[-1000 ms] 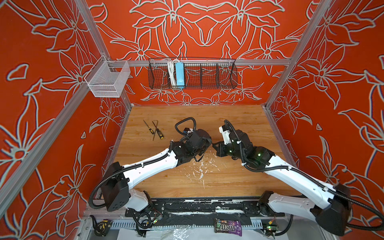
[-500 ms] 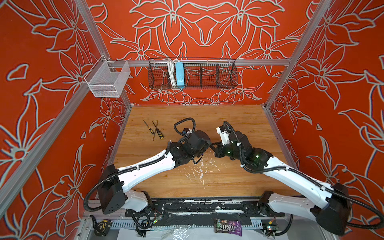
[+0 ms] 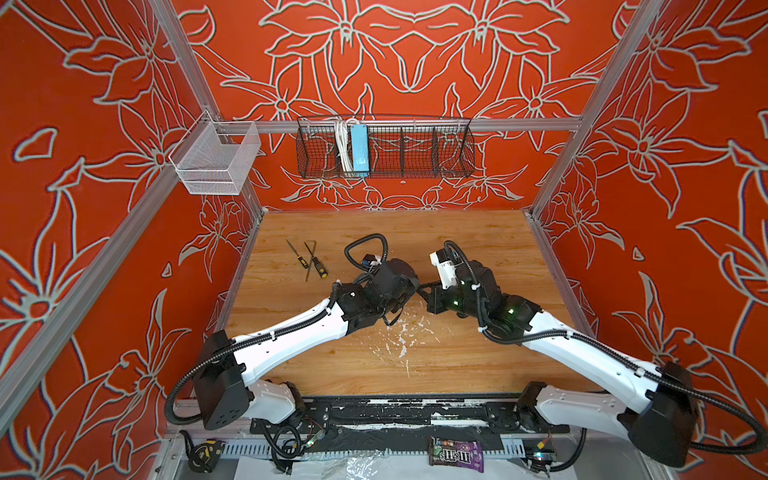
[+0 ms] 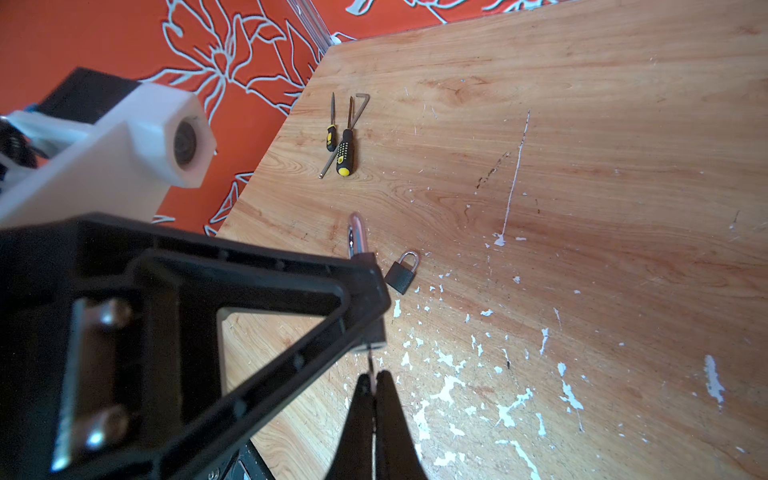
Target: Unlock with the key
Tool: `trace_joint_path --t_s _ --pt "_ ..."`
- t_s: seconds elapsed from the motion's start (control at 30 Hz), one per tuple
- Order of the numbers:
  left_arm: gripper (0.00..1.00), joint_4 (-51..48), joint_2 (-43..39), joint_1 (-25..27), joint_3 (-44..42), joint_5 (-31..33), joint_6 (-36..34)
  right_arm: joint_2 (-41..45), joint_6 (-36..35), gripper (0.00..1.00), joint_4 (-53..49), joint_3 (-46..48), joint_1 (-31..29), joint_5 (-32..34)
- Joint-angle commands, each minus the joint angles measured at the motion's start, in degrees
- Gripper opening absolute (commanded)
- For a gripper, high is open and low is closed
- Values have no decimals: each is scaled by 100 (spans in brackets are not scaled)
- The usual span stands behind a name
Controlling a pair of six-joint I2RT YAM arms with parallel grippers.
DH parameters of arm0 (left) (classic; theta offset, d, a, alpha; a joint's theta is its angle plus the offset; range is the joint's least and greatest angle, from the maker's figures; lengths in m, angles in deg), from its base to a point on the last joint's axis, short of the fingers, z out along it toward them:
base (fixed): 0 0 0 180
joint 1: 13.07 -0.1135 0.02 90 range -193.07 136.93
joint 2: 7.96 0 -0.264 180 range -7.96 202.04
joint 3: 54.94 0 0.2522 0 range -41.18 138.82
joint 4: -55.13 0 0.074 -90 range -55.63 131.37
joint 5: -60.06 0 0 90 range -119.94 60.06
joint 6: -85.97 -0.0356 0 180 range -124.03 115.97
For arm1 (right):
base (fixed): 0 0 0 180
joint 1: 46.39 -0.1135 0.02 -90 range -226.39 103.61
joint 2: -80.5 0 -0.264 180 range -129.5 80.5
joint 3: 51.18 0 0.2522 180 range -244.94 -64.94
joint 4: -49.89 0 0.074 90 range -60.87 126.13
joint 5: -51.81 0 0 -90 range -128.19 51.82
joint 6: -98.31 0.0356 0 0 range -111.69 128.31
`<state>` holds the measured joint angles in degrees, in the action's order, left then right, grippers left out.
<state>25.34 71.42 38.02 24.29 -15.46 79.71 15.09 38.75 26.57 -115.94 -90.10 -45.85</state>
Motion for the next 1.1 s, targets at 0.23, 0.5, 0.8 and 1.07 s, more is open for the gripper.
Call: trace_joint_path --t_s 0.23,0.5,0.8,1.07 --pt "0 50 -9 287 248 -288 -245 195 -464 0 689 136 13 65" --pt "0 -161 -80 219 246 406 -438 584 -758 30 193 532 20 93" --pt "0 -159 -87 173 247 496 -432 1043 -297 29 72 786 33 -310" --pt "0 -120 -66 173 273 404 -437 849 -62 18 359 681 94 -429"
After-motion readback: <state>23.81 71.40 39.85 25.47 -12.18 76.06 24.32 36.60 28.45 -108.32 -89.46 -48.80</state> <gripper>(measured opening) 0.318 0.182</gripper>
